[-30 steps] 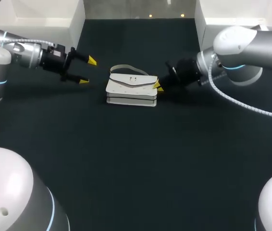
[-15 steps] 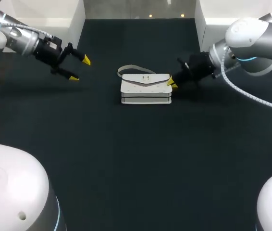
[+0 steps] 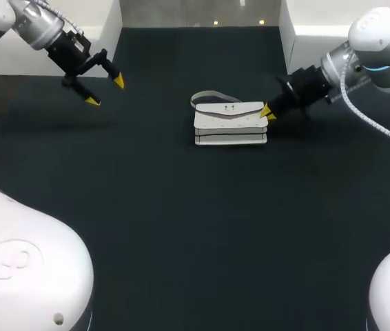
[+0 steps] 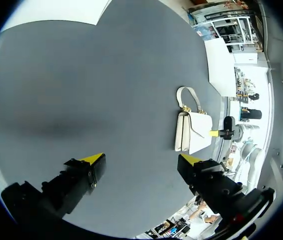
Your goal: Pick up the bag, open it, inspect its contents, close it, and place it on the opposite side
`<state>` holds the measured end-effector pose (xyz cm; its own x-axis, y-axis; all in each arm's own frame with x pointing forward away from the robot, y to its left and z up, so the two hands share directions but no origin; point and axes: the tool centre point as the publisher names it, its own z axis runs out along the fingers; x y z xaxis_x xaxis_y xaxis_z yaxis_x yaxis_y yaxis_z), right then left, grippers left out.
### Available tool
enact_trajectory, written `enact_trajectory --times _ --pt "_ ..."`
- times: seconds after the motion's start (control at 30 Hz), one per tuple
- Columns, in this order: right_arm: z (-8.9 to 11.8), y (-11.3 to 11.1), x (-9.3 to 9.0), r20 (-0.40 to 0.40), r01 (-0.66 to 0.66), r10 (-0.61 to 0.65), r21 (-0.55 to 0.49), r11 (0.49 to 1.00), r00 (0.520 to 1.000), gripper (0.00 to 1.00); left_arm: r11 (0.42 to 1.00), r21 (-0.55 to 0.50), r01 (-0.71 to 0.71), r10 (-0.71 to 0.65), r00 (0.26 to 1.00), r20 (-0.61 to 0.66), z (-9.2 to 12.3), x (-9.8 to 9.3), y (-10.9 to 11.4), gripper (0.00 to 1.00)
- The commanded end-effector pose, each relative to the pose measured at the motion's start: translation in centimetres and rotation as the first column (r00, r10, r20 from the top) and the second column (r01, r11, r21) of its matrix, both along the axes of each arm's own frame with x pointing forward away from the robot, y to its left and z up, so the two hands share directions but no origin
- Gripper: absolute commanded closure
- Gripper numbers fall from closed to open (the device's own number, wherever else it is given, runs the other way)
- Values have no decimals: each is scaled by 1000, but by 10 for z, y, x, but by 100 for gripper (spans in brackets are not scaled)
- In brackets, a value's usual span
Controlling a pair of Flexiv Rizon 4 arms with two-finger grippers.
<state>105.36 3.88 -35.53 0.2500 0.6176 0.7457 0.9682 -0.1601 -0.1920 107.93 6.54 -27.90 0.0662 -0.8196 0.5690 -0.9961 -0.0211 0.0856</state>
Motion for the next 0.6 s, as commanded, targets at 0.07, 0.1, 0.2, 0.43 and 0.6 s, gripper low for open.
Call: enact_trajectory --times 0.07,0.1,0.2,0.43,0.6 --pt "0 0 2 -4 -5 5 -1 1000 1000 100 1000 2 3 -3 1000 -6 0 2 0 0" --pt "0 0 2 -4 -5 5 -1 1000 1000 100 1000 2 3 -3 1000 -6 0 2 0 0" --pt "0 0 2 -4 -5 5 -1 1000 1000 100 1000 2 3 -3 1000 -6 0 2 0 0" --pt "0 -34 21 41 11 -10 -40 999 999 100 994 105 27 -31 999 40 10 7 15 0" --pt "-1 -83 45 80 82 -74 -100 992 994 100 987 157 44 -51 998 42 13 13 29 0"
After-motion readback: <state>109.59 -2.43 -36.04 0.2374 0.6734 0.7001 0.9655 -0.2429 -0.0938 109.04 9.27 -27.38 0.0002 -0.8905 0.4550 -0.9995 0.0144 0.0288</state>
